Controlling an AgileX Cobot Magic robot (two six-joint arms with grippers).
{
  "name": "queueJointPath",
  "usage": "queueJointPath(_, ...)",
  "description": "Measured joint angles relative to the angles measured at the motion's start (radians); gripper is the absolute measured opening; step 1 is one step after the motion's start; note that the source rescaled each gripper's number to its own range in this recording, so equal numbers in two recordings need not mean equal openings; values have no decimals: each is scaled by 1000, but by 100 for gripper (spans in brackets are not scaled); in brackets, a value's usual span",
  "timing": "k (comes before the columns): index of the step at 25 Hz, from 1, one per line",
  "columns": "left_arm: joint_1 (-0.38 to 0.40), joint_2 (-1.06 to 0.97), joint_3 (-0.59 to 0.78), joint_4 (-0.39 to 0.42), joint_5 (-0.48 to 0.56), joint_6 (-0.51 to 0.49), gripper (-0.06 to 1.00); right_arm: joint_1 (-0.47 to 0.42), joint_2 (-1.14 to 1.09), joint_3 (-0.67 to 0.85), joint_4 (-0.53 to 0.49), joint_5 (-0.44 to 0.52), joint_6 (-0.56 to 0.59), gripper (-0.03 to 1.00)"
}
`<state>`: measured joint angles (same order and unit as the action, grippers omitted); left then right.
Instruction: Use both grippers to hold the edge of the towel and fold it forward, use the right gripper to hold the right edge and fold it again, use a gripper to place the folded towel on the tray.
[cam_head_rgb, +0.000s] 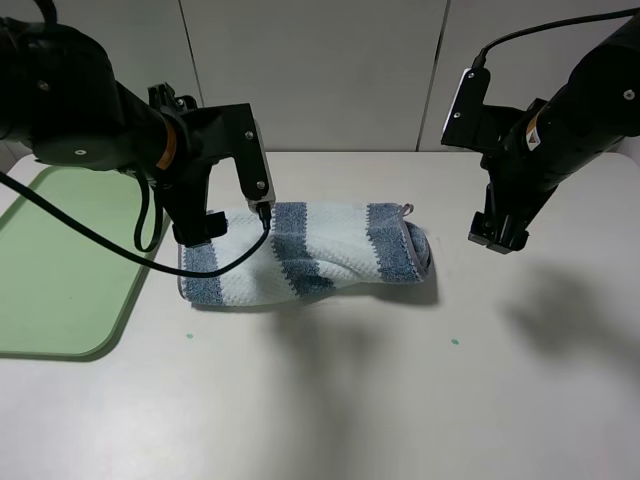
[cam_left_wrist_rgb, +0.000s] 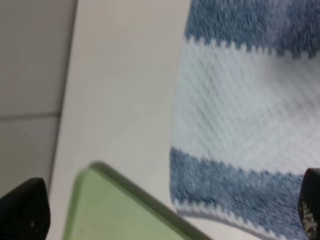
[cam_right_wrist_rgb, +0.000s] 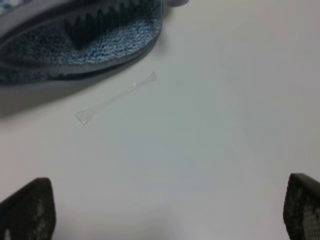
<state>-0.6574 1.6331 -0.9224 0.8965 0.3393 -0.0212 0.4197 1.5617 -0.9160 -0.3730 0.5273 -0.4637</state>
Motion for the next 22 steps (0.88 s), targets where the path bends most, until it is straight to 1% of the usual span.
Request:
queueJointPath(3, -21, 0, 0, 0, 66, -83, 100, 0, 0, 0, 1, 0, 0, 100)
queueJointPath(5, -32, -6, 0, -1, 121, -164, 100, 0, 0, 0, 1, -1, 0, 100)
queueJointPath(8, -38, -37, 0, -1, 201, -332, 100, 0, 0, 0, 1, -4, 0, 100)
queueJointPath(11, -38, -86, 0, -12, 275, -429, 100, 0, 0, 0, 1, -4, 0, 100)
queueJointPath(13, -38, -132, 0, -45, 303, -450, 100, 0, 0, 0, 1, -6, 0, 100)
queueJointPath(19, -38, -331, 0, -194, 318, -456, 100, 0, 0, 0, 1, -19, 0, 100)
queueJointPath(22, -38, -426, 4, -233, 329, -455, 100, 0, 0, 0, 1, -25, 0, 100)
